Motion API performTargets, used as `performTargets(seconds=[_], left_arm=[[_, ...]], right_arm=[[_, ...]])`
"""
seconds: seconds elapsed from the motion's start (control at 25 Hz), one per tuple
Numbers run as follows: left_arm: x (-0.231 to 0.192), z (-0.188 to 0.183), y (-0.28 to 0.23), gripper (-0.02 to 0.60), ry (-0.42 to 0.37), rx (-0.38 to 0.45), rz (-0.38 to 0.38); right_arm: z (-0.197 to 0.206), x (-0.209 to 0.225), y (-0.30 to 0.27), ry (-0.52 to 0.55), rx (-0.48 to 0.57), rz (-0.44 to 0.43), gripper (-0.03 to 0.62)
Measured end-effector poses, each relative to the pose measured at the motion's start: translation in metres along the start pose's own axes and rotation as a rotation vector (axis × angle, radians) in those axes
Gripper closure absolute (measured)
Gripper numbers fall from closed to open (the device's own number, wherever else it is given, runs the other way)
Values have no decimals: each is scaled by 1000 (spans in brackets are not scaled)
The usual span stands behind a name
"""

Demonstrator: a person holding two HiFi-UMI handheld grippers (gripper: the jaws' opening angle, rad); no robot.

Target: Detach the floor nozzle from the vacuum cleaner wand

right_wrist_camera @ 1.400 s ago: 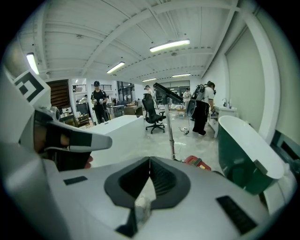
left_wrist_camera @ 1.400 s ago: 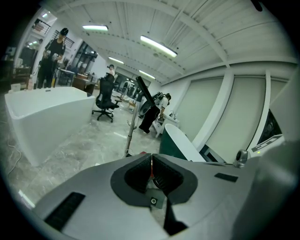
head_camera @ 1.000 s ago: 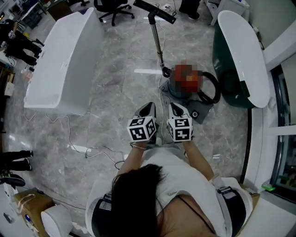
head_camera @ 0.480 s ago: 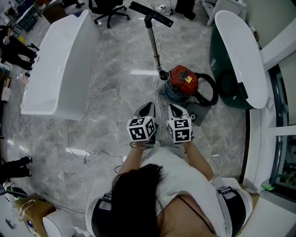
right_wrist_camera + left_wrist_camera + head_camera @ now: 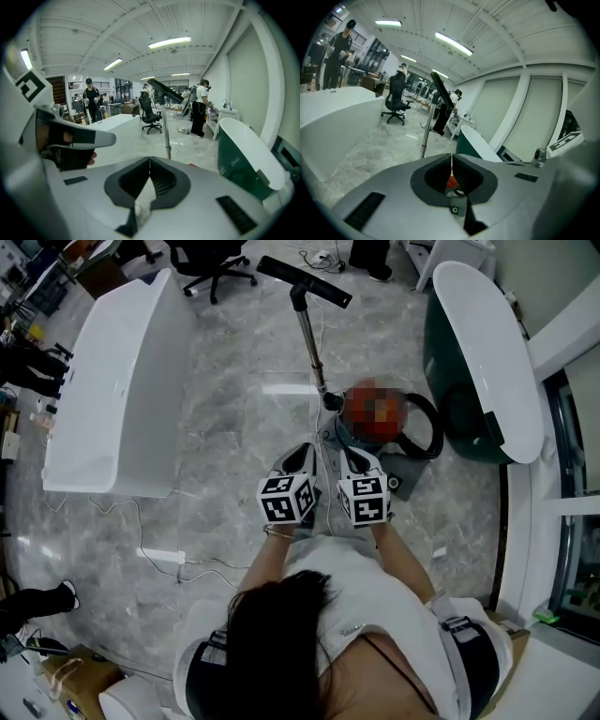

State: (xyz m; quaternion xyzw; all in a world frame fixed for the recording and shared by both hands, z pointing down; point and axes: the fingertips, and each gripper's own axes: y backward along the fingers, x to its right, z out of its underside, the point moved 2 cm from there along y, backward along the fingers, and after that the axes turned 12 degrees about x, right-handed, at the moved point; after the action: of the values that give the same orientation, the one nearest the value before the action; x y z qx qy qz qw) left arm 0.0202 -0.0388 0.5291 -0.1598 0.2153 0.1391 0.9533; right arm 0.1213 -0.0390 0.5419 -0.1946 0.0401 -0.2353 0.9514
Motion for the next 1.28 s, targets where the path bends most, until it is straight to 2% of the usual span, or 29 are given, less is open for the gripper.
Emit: performTargets(seconds=[0.44, 0.64, 0.84, 1.16, 1.28], left_arm=[[-33, -26, -28, 571, -11, -25, 14], [-48, -41, -43, 571, 18, -17, 31], [-57, -55, -62, 571, -6, -10, 59], [-80, -73, -91, 571, -42, -31, 35], [-87, -80, -102, 571, -52, -26, 53]], right_arm=[[-17, -8, -47, -5, -19, 17, 579], [-30, -11, -62, 10, -16, 27, 579], [-37, -6, -81, 6, -16, 62, 579], [-56, -4, -116, 10, 12, 86, 579], [-62, -5, -129, 9, 19, 95, 579]])
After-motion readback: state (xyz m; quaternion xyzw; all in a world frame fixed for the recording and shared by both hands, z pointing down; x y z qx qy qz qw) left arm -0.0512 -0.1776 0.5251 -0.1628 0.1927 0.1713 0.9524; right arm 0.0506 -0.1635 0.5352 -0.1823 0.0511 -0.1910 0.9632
